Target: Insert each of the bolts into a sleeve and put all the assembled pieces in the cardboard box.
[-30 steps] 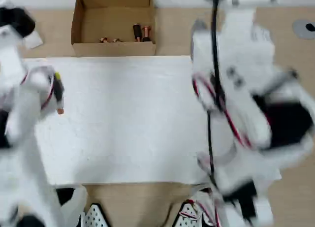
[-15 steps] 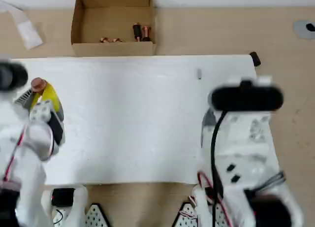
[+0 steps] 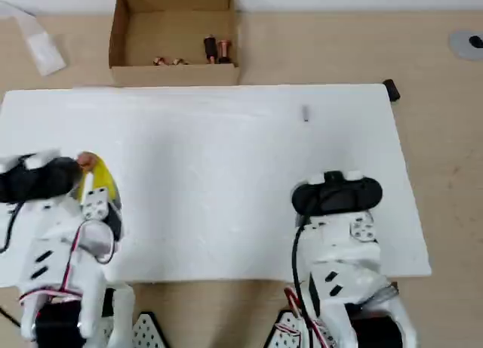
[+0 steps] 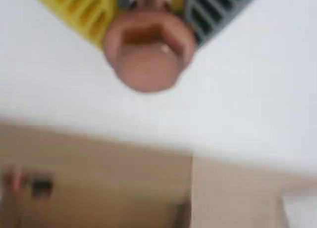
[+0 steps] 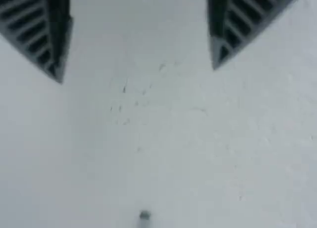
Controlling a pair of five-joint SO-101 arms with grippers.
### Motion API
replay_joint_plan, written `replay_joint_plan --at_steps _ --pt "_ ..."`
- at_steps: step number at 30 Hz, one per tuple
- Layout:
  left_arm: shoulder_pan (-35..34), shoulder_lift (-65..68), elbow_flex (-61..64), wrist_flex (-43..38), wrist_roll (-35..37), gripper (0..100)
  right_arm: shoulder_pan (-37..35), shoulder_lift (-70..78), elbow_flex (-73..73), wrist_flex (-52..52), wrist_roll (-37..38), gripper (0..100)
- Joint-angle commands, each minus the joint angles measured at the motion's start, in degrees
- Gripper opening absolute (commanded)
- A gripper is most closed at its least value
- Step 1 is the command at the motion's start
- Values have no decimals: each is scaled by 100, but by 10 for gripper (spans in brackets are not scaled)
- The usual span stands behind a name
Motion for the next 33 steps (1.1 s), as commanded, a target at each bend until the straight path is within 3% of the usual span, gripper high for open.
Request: replay_joint_plan --at_steps 1,15,19,26,33 --pt "79 -145 343 -167 -18 3 31 -593 259 -123 70 228" --pt "105 -154 2303 -176 9 3 31 -593 1279 -97 79 228" --pt "97 -154 2734 -193 404 4 66 -593 1604 -176 79 228" --pt "97 -154 2787 -176 844 5 66 -593 2299 -413 53 228" --pt "97 -154 2787 -167 835 5 75 -593 2721 -651 70 228"
